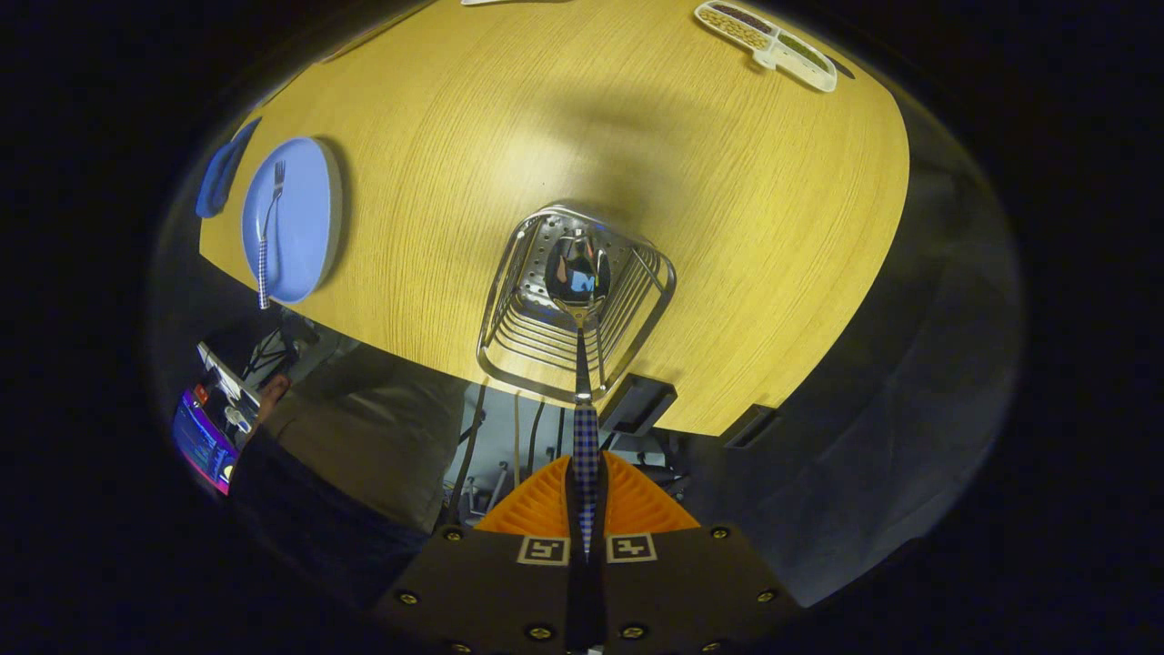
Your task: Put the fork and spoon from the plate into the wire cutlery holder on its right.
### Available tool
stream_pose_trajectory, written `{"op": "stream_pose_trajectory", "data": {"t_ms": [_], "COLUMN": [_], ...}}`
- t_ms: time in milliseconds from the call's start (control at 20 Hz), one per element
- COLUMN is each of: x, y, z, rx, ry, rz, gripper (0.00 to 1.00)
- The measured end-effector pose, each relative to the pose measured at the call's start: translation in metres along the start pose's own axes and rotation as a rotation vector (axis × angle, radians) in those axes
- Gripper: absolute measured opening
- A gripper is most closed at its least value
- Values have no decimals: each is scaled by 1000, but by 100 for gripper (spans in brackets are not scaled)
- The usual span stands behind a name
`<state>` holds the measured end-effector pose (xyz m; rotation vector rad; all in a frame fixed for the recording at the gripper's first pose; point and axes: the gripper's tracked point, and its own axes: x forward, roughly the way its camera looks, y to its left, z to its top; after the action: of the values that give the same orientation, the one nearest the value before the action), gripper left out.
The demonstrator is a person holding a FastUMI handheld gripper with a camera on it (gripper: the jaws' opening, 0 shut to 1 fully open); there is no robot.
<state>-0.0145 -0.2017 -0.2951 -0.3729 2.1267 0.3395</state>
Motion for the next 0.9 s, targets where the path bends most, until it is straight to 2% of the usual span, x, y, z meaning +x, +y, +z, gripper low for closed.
{"op": "stream_pose_trajectory", "data": {"t_ms": [200,550,600,900], "x": [7,9,9,1], "y": [2,0,2,0], "z": [9,22,21,25], "rx": [8,29,35,58], "ry": [59,75,74,7], "rz": [8,-1,0,1], "gripper": [0,1,5,10]}}
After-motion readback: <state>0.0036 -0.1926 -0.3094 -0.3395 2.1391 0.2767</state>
